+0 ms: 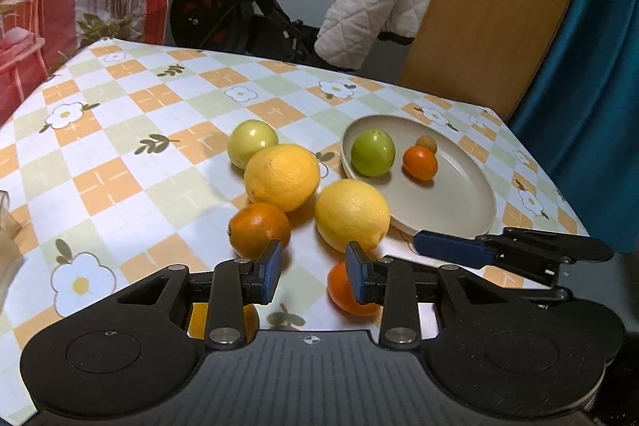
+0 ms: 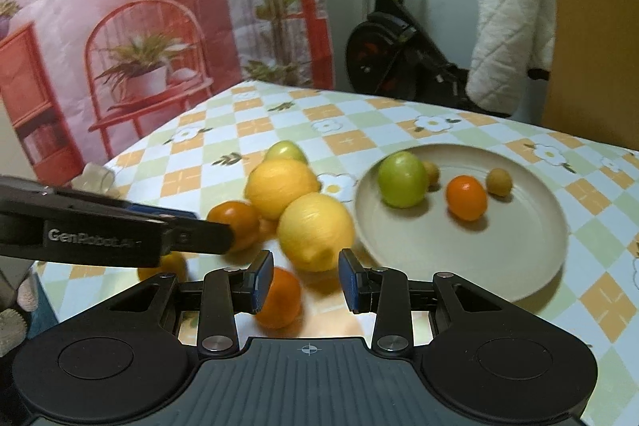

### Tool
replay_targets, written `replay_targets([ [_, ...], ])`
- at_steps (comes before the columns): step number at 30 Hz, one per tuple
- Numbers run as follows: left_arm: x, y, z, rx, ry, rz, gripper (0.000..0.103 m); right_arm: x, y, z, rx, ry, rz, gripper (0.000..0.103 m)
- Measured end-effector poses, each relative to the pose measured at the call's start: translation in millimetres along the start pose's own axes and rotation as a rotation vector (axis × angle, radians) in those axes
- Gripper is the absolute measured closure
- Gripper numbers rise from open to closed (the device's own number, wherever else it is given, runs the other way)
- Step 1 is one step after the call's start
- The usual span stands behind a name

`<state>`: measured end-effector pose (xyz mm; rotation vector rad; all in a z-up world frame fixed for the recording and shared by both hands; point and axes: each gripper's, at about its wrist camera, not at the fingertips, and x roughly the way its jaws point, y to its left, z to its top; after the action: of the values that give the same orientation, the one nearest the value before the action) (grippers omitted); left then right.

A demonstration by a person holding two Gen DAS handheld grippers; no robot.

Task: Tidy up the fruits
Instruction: 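Move the left tool down to another small tangerine beside the lemons, then close the left tool on the small tangerine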

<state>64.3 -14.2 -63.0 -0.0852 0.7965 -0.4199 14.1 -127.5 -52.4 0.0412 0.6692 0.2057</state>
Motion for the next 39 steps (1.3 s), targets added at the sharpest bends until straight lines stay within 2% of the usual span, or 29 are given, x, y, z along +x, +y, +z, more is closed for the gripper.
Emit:
replay_targets([
  [18,18,-5,-7,-0.024,0.059,-0.07,0.067,17,9,-10,-0.037,0.067,0.064,0.068],
  [39,32,-16,-13,-0.009,0.094,-0.109,0.065,26,6,-17,-0.026,0.096,0.062,0.07],
])
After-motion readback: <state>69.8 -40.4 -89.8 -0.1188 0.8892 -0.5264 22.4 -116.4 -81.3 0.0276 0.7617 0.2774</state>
